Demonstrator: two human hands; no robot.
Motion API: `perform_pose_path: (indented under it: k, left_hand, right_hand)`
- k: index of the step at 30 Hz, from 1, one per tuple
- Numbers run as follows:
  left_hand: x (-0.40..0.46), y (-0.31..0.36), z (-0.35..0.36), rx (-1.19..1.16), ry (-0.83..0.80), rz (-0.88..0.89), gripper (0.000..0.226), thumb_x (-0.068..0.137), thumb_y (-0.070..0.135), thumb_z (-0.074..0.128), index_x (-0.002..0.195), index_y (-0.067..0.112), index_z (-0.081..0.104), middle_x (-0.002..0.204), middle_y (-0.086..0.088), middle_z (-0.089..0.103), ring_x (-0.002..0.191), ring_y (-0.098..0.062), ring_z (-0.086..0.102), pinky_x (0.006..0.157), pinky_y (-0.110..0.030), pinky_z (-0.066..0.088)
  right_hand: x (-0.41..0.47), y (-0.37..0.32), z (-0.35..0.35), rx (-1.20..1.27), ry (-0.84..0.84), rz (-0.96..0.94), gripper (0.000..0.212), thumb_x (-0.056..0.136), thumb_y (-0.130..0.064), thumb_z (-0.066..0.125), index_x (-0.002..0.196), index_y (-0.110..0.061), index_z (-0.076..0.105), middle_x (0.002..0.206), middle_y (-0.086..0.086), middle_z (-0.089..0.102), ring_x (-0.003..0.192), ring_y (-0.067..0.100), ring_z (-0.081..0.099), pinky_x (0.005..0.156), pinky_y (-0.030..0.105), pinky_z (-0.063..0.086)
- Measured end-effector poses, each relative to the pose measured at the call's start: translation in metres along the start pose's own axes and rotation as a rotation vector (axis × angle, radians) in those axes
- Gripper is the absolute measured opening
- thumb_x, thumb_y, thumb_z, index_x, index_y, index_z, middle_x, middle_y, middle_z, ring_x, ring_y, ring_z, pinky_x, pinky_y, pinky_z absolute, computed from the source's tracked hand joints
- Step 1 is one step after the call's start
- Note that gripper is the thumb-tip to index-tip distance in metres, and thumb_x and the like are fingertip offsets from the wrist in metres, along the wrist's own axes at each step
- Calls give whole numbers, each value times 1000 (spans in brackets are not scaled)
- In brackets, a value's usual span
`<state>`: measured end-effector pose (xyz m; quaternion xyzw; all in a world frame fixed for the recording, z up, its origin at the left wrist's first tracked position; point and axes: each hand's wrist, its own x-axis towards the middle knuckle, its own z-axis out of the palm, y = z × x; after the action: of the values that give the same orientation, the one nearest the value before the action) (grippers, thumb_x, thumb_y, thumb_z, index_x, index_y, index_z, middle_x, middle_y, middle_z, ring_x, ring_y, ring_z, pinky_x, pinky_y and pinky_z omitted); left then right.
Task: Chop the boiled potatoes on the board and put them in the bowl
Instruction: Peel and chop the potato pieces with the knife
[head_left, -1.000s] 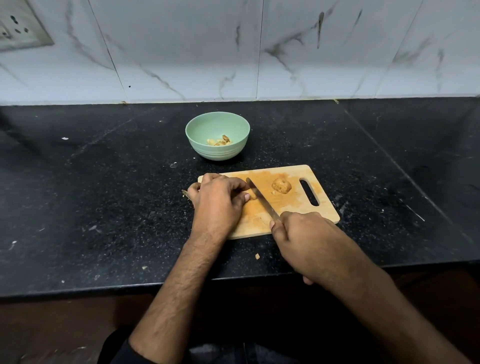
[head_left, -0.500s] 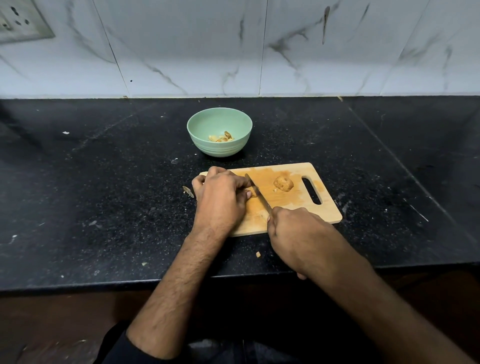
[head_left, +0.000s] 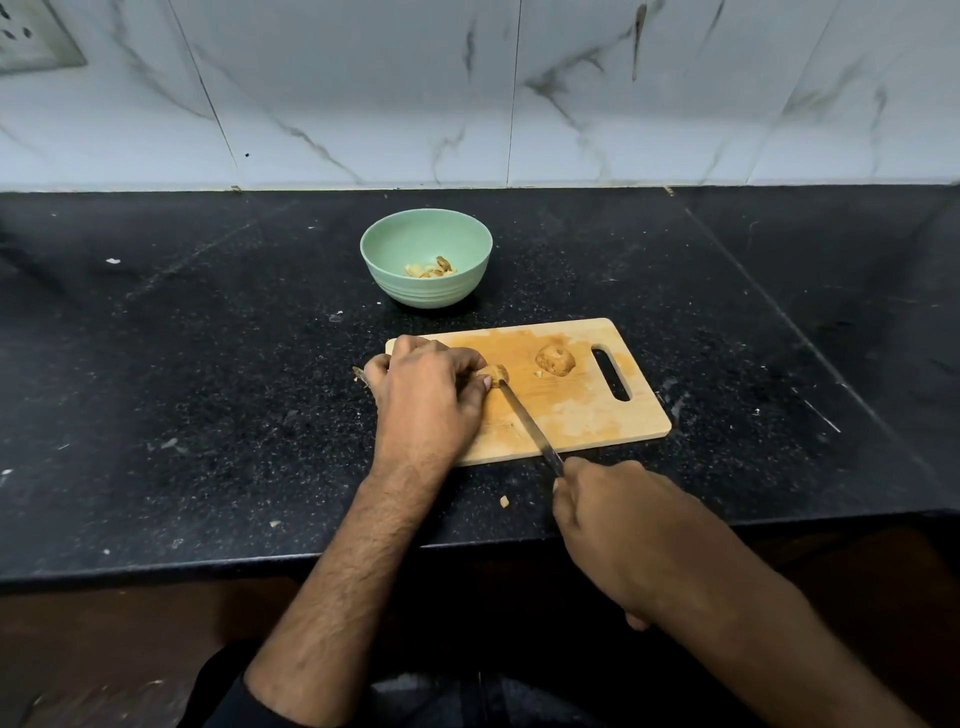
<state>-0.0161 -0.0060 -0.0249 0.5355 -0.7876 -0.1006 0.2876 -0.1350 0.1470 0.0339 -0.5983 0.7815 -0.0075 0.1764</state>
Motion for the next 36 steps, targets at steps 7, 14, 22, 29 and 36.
perform_pose_path:
  k: [7,14,22,29,36]
  left_hand:
    - [-3,-5,-2,-138,13,-41,31,83,45,77,112,34,71,102,19,65,116,-9,41,102,-39,21]
    - [-5,-8,-5,-123,16,-46,20,86,41,75,104,33,74,95,22,59,112,-6,39,100,-38,22]
    - [2,-8,-5,-95,-2,-23,13,85,37,78,96,32,75,93,20,61,113,-7,44,94,-33,19]
    - [6,-9,-4,-83,-15,-32,12,84,38,79,93,33,75,93,20,62,111,-6,44,94,-31,19]
    - [3,-6,-6,-99,5,-37,10,84,36,78,93,33,75,88,24,58,109,-6,45,95,-32,21]
  right_hand:
    - [-5,-8,-17,16,126,-25,34,106,-46,24,92,-26,48,72,-3,57,53,8,51,69,34,55]
    - [25,-18,-13,11,99,-21,33,106,-44,27,97,-24,51,78,-2,59,55,12,52,69,33,55]
    - [38,-25,-5,-40,91,-13,36,107,-41,27,106,-21,56,76,-1,57,57,17,52,72,35,57]
    - [57,-32,-7,-58,-40,20,21,105,-25,36,118,-18,50,81,1,50,73,25,57,75,35,53]
    - [45,-24,-9,-54,-200,54,15,106,-21,39,119,-15,45,88,8,61,61,25,70,61,40,62]
